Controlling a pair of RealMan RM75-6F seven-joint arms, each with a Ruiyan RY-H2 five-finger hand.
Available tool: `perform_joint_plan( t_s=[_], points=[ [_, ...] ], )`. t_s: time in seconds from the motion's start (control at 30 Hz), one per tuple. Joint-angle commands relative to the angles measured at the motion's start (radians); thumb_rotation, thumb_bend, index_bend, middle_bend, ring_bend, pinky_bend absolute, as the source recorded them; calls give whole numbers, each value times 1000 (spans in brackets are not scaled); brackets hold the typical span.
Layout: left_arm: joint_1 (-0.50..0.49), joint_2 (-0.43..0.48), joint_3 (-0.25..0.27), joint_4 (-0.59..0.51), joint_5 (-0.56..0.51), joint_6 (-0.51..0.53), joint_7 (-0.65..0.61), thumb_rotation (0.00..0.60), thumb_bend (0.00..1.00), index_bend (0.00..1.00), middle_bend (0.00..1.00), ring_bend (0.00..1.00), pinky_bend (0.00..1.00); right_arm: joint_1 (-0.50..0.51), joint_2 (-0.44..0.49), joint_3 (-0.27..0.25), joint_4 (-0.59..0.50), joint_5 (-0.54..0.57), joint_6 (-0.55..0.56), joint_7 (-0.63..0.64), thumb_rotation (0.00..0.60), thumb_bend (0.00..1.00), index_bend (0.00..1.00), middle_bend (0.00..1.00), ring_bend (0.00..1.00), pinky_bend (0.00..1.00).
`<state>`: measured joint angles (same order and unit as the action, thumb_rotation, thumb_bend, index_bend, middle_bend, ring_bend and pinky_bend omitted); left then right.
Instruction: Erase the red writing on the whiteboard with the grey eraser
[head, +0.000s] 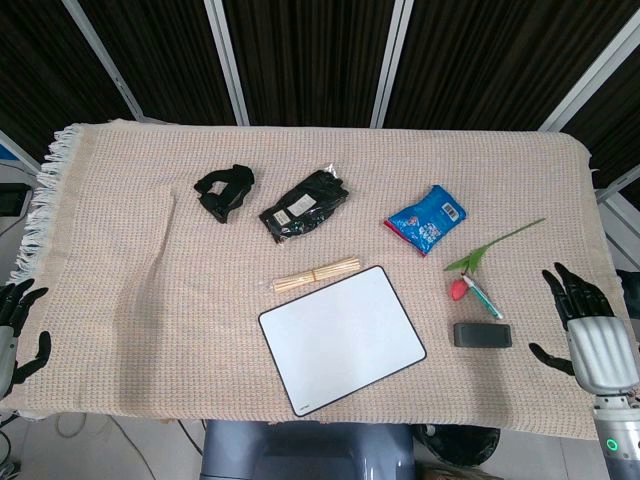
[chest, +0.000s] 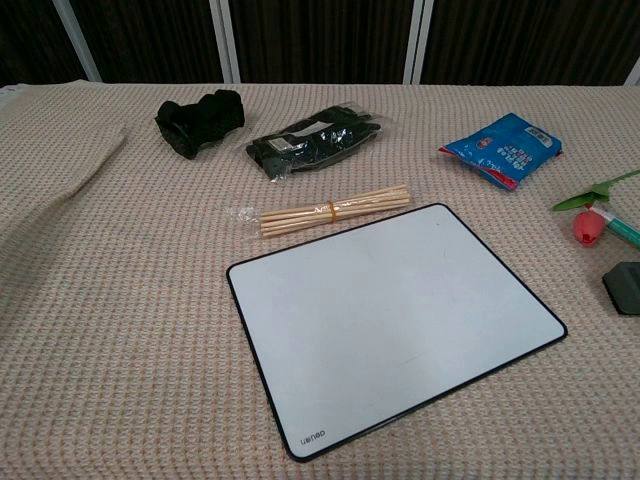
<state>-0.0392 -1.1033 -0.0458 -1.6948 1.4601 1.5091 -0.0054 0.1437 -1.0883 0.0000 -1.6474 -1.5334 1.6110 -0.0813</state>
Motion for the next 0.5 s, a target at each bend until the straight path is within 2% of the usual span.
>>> perform_joint_plan(
  t_s=[0.03, 0.5],
  points=[
    [0, 0, -1, 0, 0, 1, -1, 600, 518, 161, 47, 0, 16, -25, -8, -17, 19, -11, 7, -19, 600, 23, 0, 22, 94, 161],
    [3, 0, -7, -4, -5, 8, -9, 600, 518, 161, 47, 0, 16, -56, -81, 10, 131, -1, 7, -17, 600, 23, 0, 19, 82, 159]
  ],
)
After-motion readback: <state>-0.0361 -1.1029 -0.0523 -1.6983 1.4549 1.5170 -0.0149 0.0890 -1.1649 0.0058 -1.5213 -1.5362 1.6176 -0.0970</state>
